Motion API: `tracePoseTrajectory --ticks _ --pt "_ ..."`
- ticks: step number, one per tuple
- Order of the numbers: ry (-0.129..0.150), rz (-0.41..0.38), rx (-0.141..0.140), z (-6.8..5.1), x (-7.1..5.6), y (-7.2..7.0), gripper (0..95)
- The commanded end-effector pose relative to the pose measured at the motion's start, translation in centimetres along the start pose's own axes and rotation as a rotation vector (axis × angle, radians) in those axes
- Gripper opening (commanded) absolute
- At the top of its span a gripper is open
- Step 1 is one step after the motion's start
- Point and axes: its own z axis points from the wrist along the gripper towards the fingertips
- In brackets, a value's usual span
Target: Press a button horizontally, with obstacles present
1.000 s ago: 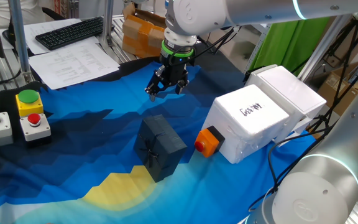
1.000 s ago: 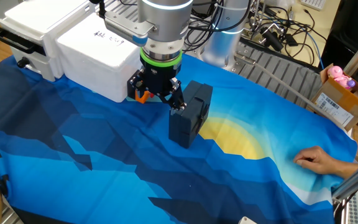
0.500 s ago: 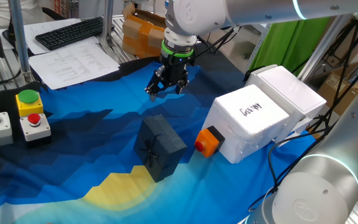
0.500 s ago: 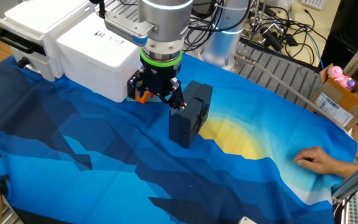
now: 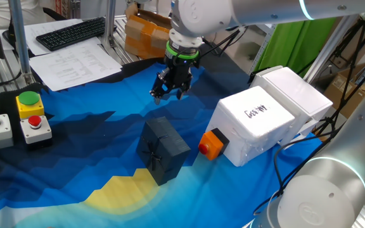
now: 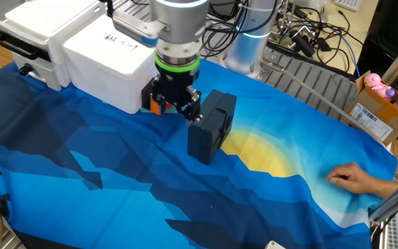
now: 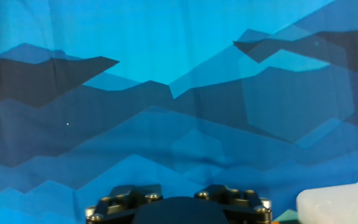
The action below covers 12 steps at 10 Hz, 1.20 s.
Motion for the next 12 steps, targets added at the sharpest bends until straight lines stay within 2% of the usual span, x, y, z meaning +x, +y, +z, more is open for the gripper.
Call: tracePoseTrajectory --ticks 1,3,6,8,9,10,11,12 --pt "-0.002 0.043 -0.036 0.1 0.0 0.1 0.0" --pt "-0.004 0.037 -0.030 0.2 0.2 0.1 0.0" --pt "-0.007 0.015 -0.006 0.4 0.7 0.0 0.0" --pt "-0.010 -0.023 0.026 1.2 1.6 -0.8 0.0" --pt "-0.010 -0.027 0.026 1.4 1.9 -1.2 0.0" --pt "-0.010 -0.038 0.043 1.7 2.3 -1.7 0.0" --pt "-0.008 -0.063 0.084 2.1 2.7 -2.3 0.0" --pt "-0.003 -0.074 0.099 2.3 3.0 -2.6 0.0"
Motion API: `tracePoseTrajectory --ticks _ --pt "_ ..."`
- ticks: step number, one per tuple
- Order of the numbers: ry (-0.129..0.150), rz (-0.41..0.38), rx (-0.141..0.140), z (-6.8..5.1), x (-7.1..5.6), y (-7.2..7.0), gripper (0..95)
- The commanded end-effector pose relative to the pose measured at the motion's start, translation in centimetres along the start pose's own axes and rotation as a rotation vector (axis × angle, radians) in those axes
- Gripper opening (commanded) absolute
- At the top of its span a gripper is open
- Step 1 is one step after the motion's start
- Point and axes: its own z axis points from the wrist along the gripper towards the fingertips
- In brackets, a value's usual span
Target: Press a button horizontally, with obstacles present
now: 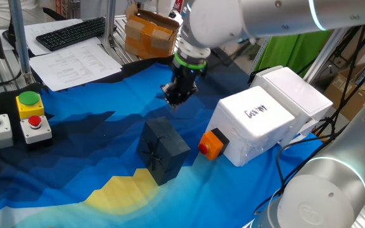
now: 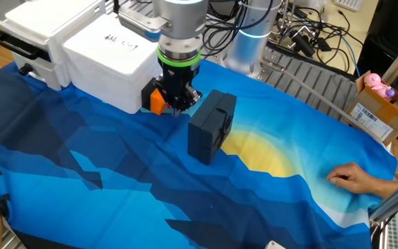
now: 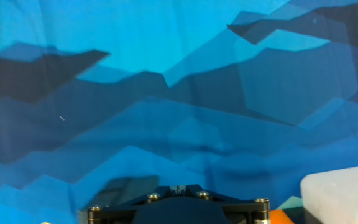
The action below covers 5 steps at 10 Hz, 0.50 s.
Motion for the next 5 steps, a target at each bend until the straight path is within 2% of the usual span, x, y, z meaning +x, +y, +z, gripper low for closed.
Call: tracePoseTrajectory --ticks 1,2,3,4,5 --pt "0.014 -0.024 0.031 1.16 1.32 -1.41 0.0" --pt "0.013 -0.021 0.052 1.27 1.36 -1.31 0.0" --pt "0.020 -0.029 0.083 1.29 1.35 -1.32 0.0" --pt "0.036 -0.036 0.105 1.49 1.33 -1.33 0.0" --pt "0.044 -0.034 0.111 1.83 1.38 -1.32 0.0"
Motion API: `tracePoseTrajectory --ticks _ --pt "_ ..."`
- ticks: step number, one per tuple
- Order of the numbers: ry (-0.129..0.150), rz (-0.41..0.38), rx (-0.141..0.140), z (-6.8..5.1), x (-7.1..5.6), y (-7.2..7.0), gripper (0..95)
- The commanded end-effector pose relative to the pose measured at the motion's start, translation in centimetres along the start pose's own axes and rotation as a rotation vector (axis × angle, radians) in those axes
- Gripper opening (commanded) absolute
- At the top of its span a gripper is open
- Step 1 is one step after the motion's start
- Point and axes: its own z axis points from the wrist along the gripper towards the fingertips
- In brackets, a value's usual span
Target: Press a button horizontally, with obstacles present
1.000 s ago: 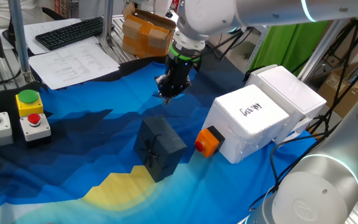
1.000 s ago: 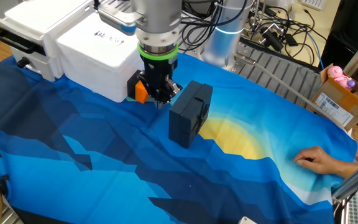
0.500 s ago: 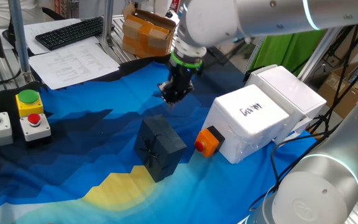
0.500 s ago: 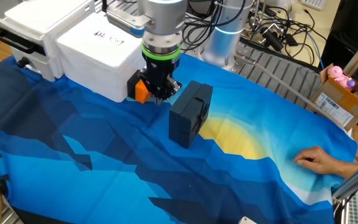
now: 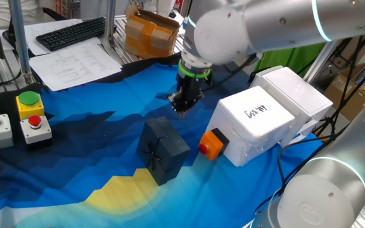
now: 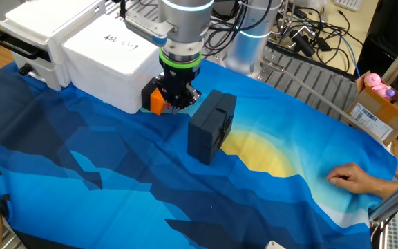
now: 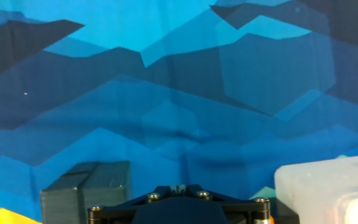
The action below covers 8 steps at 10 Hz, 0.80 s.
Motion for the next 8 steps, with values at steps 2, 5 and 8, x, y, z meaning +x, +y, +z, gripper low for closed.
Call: tracePoseTrajectory --ticks 2,5,8 --pt "0.017 0.002 0.013 1.1 -0.1 0.1 0.0" --pt "0.034 0.014 0.010 1.8 0.0 0.1 0.0" --pt "0.034 -0.011 0.009 1.8 0.0 0.1 0.0"
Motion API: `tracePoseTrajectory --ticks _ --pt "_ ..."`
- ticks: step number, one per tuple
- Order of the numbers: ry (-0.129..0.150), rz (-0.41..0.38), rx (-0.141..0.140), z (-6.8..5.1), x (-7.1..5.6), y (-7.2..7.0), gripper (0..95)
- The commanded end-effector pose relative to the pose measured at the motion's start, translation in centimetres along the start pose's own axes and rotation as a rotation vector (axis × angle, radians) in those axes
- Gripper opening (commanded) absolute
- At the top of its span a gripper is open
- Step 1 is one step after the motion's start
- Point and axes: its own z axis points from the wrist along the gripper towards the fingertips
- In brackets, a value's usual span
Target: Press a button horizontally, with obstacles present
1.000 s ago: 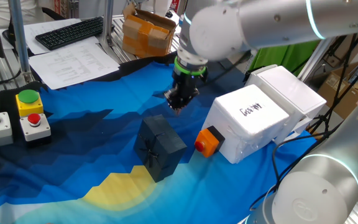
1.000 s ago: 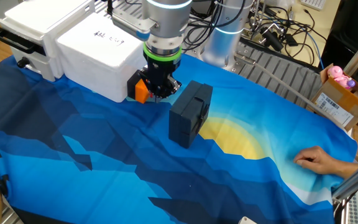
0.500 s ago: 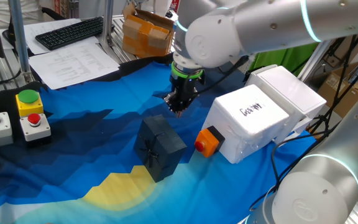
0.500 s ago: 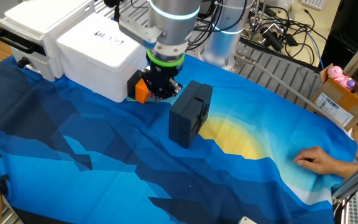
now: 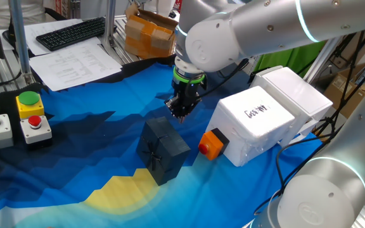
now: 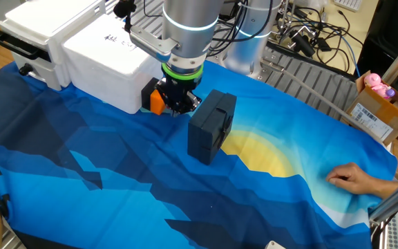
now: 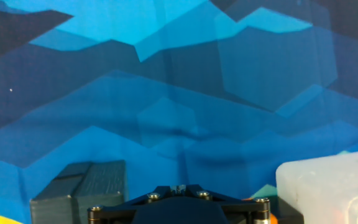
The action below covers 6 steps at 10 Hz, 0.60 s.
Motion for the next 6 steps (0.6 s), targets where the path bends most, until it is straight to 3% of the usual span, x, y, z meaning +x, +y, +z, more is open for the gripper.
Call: tracePoseTrajectory --ticks 1,3,4,6 --pt "0.001 -0.031 -0.007 -0.01 0.10 -0.06 0.0" --pt "-0.004 -0.049 -0.008 -0.01 0.10 -0.06 0.0" --pt "0.007 -0.031 -0.018 -0.01 0.10 -0.06 0.0" --pt "0.034 0.068 -0.111 -0.01 0.10 -0.06 0.0"
